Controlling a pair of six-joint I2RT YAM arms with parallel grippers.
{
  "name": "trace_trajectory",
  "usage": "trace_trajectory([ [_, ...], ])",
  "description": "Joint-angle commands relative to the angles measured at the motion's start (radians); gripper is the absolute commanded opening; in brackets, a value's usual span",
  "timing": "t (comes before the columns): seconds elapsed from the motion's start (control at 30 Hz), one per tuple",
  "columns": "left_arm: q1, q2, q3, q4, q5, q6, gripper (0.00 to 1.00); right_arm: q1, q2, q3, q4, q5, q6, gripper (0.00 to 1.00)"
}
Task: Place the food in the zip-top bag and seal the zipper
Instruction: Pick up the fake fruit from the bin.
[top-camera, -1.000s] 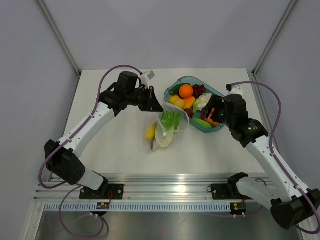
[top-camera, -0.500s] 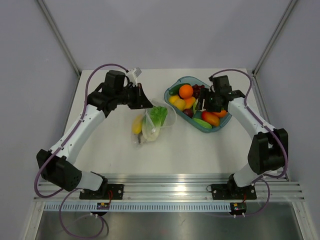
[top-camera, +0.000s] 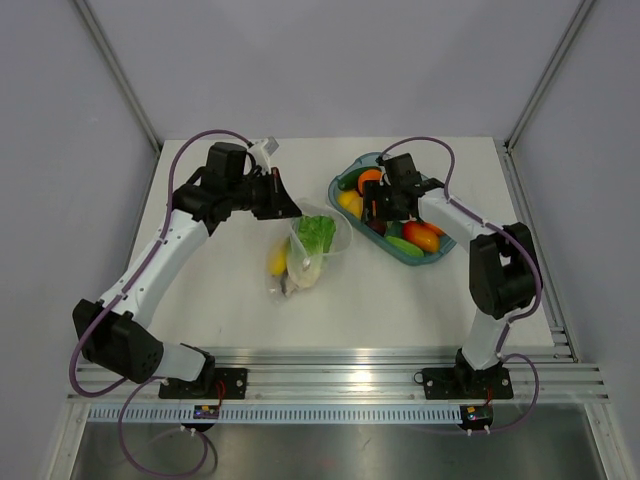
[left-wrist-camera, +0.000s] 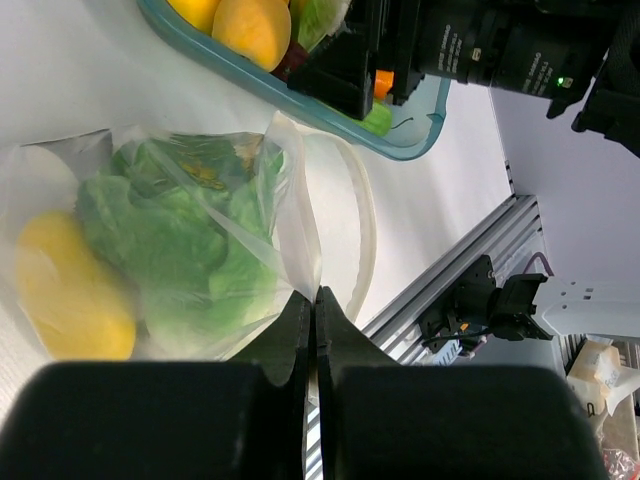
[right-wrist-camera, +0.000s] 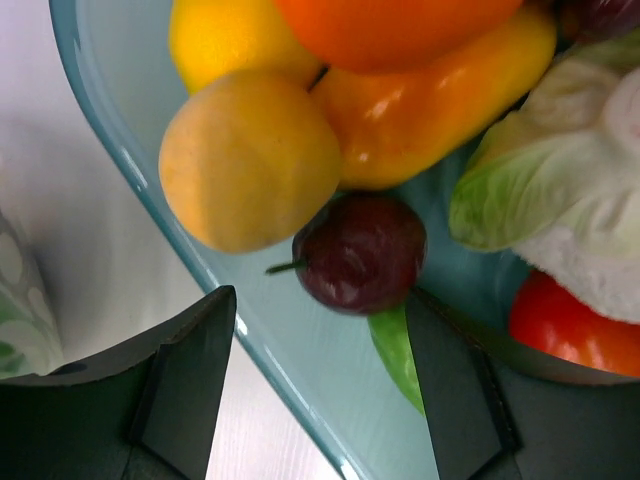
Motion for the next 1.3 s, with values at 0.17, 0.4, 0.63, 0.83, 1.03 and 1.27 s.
trace_trajectory([
  [0.17, 0.007, -0.049, -0.016, 0.05, 0.029, 0.018, 0.0, -0.007, 0.093, 0.065, 0.042, 0.067, -0.046, 0.76],
  [0.4, 0.007, -0.042, -0.014, 0.054, 0.038, 0.019, 0.0, -0.007, 0.092, 0.037, 0.061, 0.158, -0.021, 0.72],
  [0.63, 0.007, -0.051, -0.026, 0.058, 0.039, 0.022, 0.0, -0.009, 0.06, -0.001, 0.105, 0.162, 0.014, 0.5],
  [0.83, 0.007, -0.046, -0.037, 0.069, 0.05, 0.015, 0.0, -0.007, 0.003, -0.032, 0.108, 0.156, 0.042, 0.3],
  [1.03, -0.016, -0.032, -0.072, 0.139, 0.104, -0.041, 0.0, -0.035, -0.138, -0.121, 0.124, 0.144, 0.1, 0.28],
  [1.27, -0.051, -0.031, -0.063, 0.169, 0.119, -0.067, 0.0, -0.063, -0.247, -0.197, 0.127, 0.113, 0.146, 0.27],
])
